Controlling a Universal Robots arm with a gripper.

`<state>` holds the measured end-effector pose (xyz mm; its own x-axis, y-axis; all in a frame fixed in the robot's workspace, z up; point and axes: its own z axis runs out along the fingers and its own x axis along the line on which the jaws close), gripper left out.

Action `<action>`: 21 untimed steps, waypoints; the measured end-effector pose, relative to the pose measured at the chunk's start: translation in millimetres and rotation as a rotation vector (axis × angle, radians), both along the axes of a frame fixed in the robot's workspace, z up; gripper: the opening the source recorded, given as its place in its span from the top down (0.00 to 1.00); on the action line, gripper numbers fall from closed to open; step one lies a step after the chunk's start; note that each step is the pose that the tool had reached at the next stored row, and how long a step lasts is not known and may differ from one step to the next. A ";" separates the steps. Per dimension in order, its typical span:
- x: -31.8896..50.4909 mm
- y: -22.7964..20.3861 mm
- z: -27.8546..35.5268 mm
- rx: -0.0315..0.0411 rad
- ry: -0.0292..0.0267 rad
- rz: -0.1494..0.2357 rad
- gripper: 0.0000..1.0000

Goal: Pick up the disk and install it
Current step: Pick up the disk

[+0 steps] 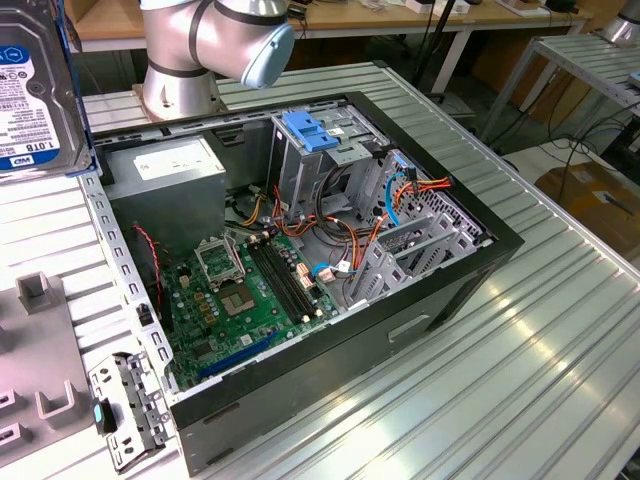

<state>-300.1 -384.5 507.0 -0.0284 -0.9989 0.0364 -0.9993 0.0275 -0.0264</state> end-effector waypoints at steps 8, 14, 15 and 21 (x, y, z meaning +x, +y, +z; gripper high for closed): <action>13.5 -1.5 0.0 0.0000 0.0000 0.000 0.63; 22.1 -2.4 0.1 -0.0001 0.0001 0.000 0.63; 23.1 -2.6 0.0 -0.0001 0.0001 0.000 0.63; 37.0 -4.5 0.0 0.0001 0.0000 0.000 0.63</action>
<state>-263.1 -389.0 507.0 -0.0284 -0.9989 0.0363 -0.9993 0.0275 -0.0264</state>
